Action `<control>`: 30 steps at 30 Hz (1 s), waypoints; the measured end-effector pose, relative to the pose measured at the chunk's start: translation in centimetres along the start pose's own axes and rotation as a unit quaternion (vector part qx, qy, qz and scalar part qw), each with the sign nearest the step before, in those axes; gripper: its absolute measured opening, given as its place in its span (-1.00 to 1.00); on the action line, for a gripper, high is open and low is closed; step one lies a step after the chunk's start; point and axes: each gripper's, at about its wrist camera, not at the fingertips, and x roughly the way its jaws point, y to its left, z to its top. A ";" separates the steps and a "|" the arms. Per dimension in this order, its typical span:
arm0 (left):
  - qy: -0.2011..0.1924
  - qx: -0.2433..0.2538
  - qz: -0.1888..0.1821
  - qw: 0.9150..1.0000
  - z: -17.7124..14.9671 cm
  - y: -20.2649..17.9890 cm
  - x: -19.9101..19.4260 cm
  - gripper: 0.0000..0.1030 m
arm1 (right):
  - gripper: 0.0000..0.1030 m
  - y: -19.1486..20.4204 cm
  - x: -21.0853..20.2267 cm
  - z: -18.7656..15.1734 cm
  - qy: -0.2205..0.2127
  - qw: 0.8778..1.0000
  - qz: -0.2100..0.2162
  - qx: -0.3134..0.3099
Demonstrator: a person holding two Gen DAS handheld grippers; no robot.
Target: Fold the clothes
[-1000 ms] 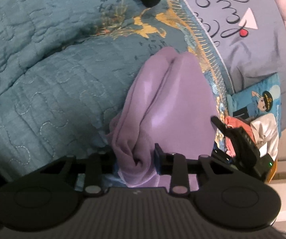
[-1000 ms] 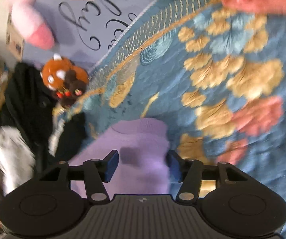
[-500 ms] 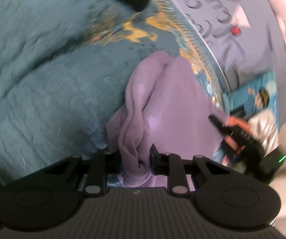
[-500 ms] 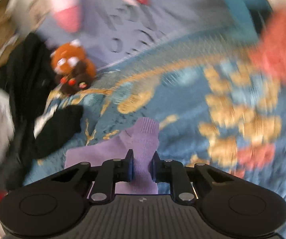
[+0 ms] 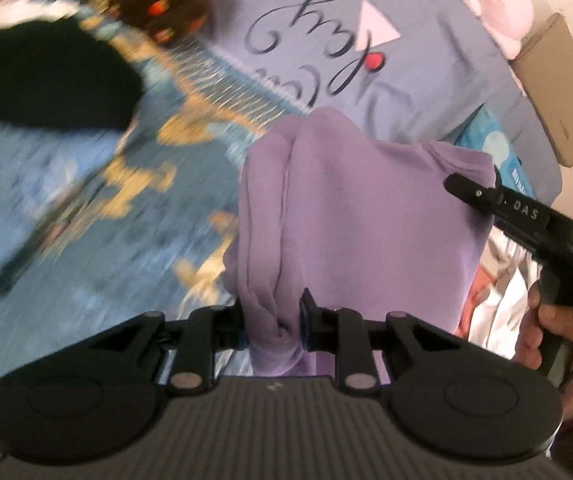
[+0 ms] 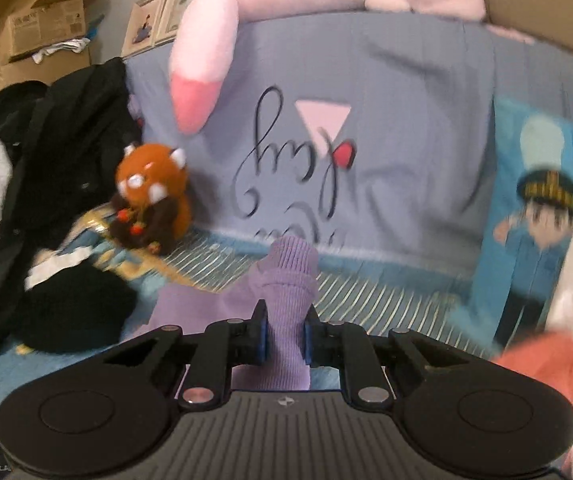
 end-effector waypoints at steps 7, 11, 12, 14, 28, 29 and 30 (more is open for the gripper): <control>-0.016 0.048 0.015 0.999 7.4 -3.0 9.3 -0.52 | -0.69 -2.7 8.1 3.5 -0.011 0.998 -0.057 -0.018; -0.016 0.078 0.029 0.996 11.7 -3.4 15.2 -0.52 | -0.69 -5.0 10.6 3.0 -0.030 0.995 -0.094 0.026; -0.016 0.090 0.036 0.995 13.1 -3.7 16.6 -0.52 | -0.69 -5.4 10.7 2.6 -0.036 0.993 -0.102 0.037; -0.016 0.122 0.054 0.991 16.0 -4.9 19.3 -0.52 | -0.70 -6.0 10.8 1.4 -0.049 0.989 -0.120 0.077; 0.060 0.237 0.112 0.963 21.7 -11.7 33.6 -0.51 | -0.72 -7.9 11.0 -9.7 -0.034 0.925 -0.165 0.342; 0.064 0.233 0.103 0.965 22.1 -11.5 33.6 -0.49 | -0.72 -8.2 11.2 -10.3 -0.027 0.925 -0.160 0.343; 0.069 0.230 0.095 0.966 22.5 -11.3 33.5 -0.48 | -0.72 -8.2 11.3 -10.6 -0.026 0.927 -0.159 0.339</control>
